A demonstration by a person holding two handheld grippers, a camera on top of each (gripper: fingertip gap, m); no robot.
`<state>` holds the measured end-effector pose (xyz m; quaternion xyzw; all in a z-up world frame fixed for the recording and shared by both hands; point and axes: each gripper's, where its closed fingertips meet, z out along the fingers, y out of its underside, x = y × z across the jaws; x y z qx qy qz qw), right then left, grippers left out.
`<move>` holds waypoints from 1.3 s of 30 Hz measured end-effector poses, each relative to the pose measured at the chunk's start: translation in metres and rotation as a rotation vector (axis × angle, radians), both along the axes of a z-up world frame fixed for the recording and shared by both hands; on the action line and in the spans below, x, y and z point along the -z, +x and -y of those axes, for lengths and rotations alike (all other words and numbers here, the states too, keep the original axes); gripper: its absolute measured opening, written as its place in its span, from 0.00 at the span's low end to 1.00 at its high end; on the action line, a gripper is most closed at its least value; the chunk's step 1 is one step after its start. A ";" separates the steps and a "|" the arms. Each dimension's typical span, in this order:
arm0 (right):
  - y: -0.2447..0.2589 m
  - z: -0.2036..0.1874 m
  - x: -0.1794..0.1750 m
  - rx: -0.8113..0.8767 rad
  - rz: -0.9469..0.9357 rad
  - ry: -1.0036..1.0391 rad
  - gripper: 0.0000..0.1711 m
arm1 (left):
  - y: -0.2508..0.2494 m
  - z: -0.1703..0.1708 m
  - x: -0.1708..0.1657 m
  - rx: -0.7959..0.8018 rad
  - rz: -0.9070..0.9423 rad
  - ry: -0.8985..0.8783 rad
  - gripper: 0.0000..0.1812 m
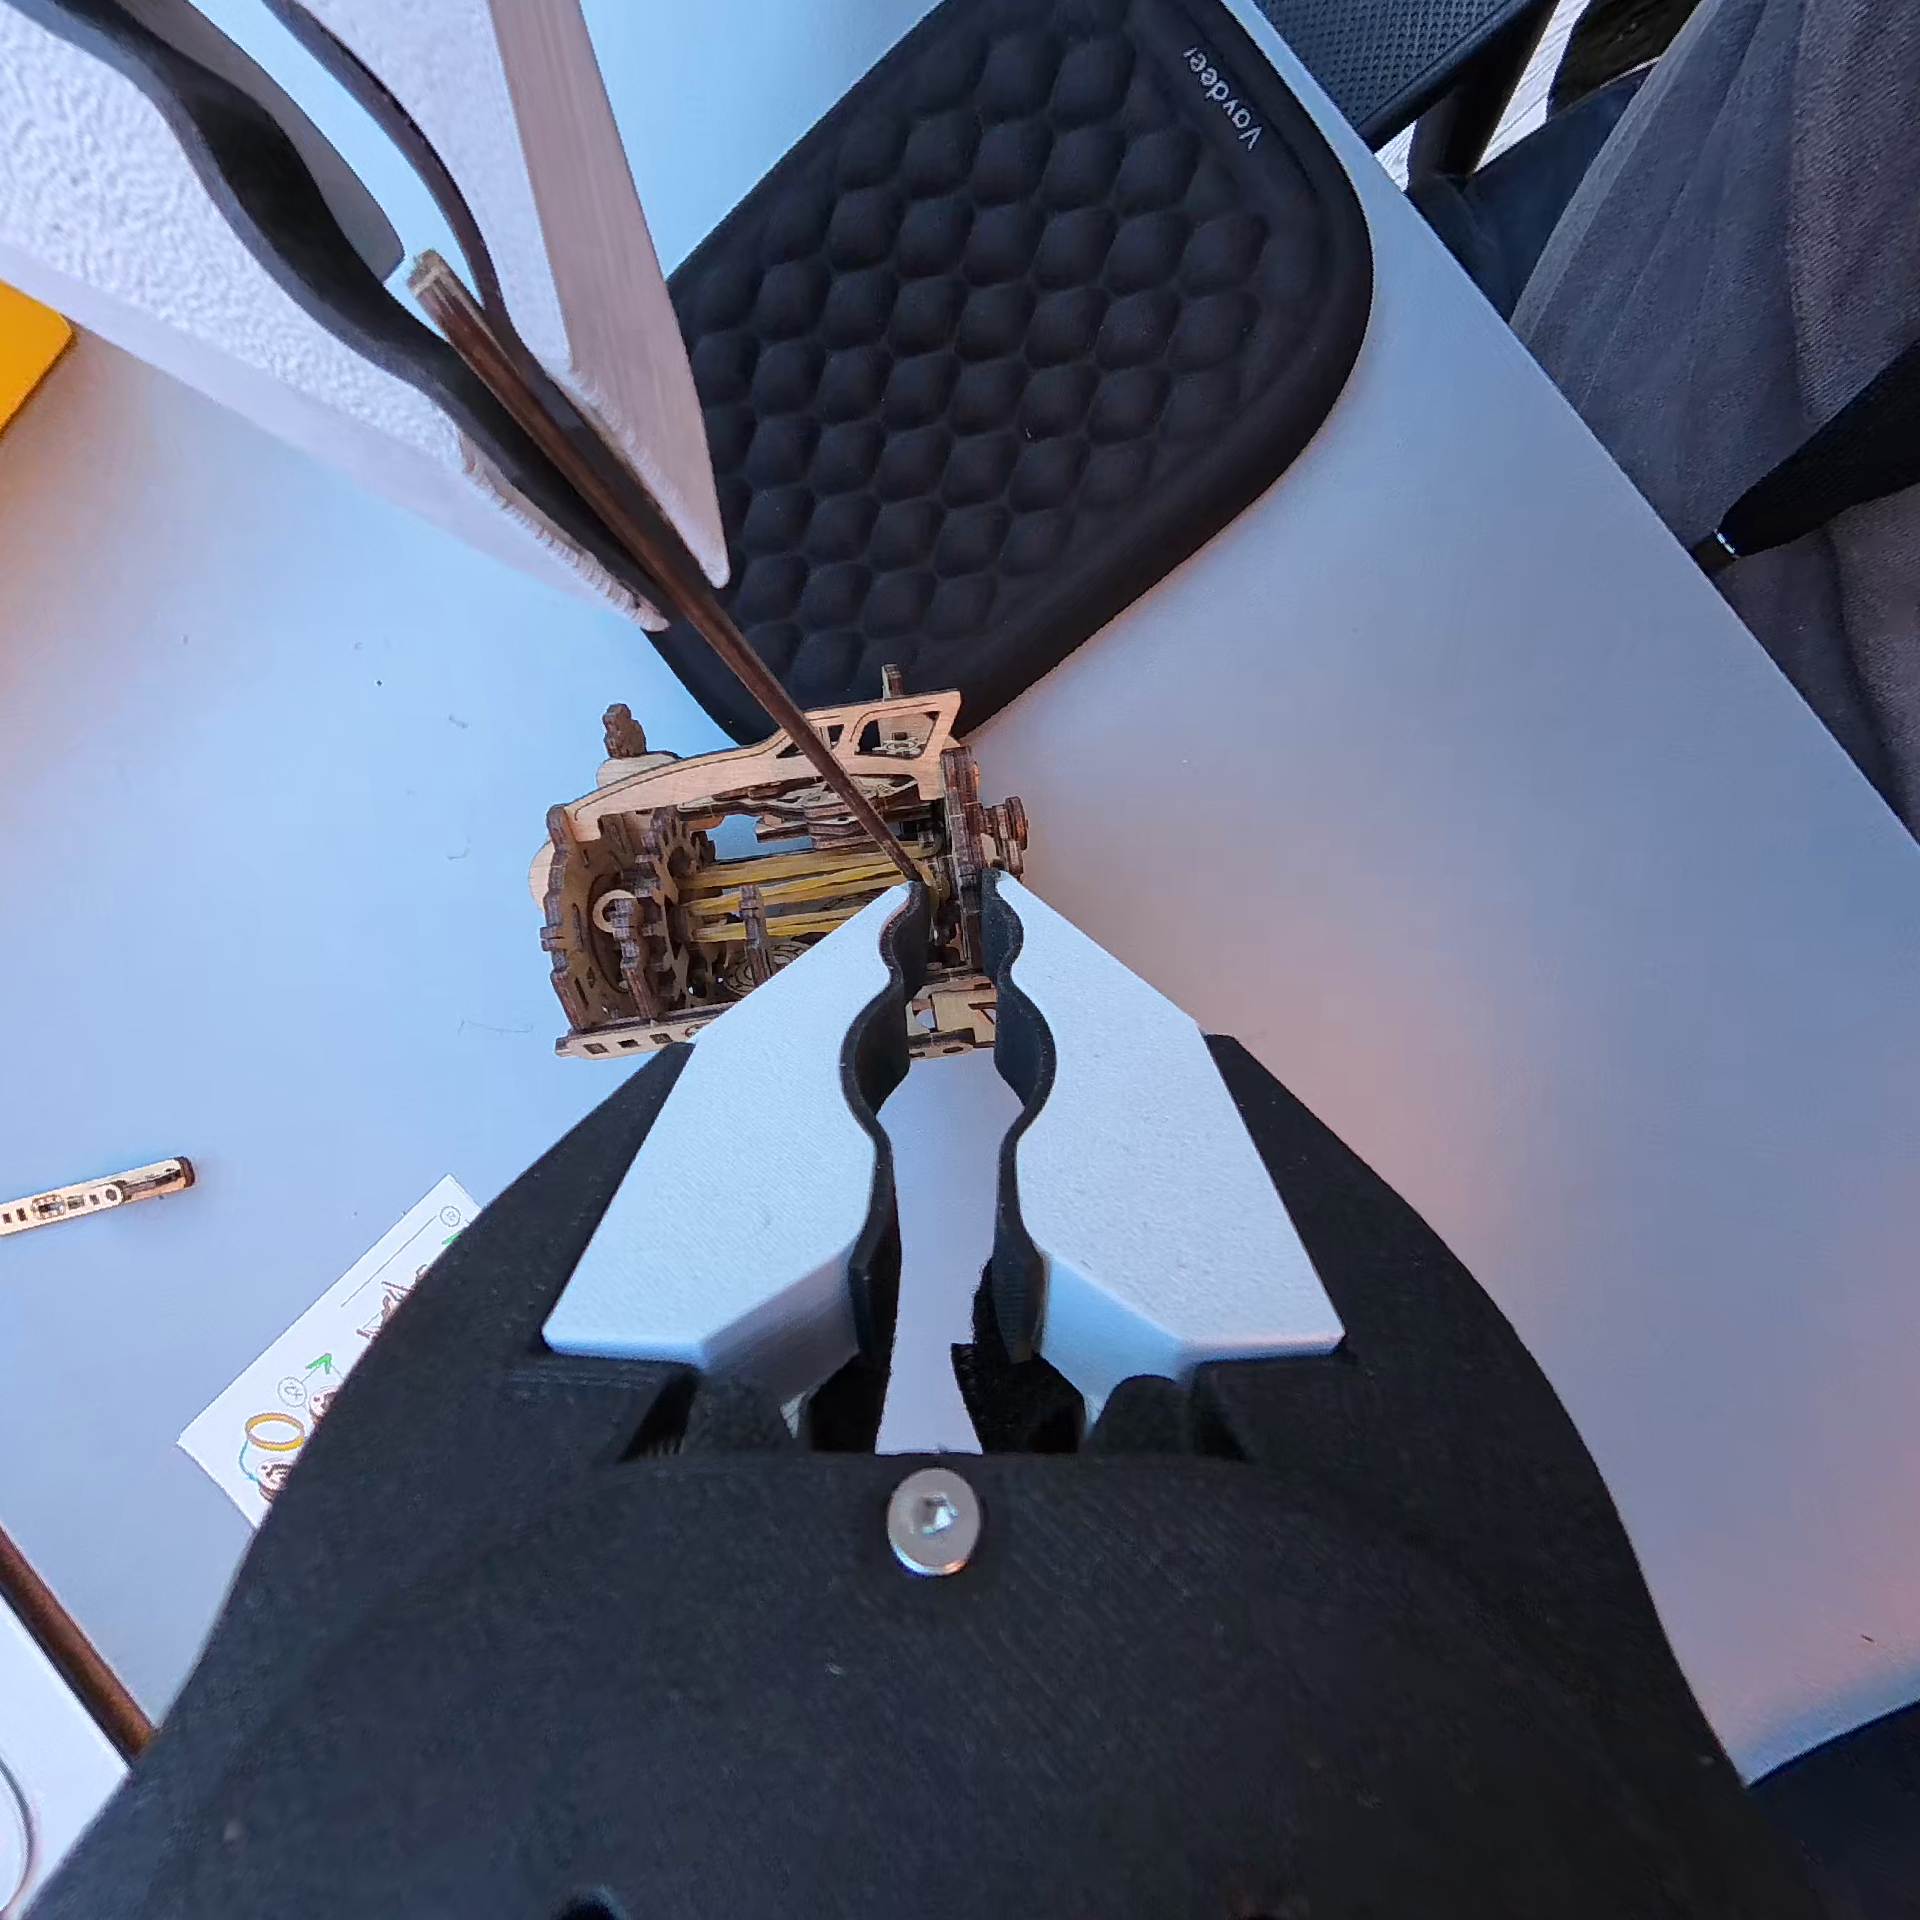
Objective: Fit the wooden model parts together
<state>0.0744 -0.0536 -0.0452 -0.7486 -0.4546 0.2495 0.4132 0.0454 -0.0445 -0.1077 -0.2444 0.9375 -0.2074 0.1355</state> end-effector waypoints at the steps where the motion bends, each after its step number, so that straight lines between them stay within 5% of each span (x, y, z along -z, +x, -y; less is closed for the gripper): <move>1: 0.000 0.000 0.000 0.001 0.005 0.002 0.01 | 0.000 0.000 0.000 0.001 0.000 0.001 0.04; 24: 0.007 -0.007 -0.016 0.068 -0.070 0.055 0.00 | 0.000 0.000 0.000 0.006 0.003 0.011 0.04; 39: 0.005 -0.013 -0.001 0.044 -0.093 -0.172 0.00 | 0.000 0.001 0.000 0.010 0.003 0.016 0.04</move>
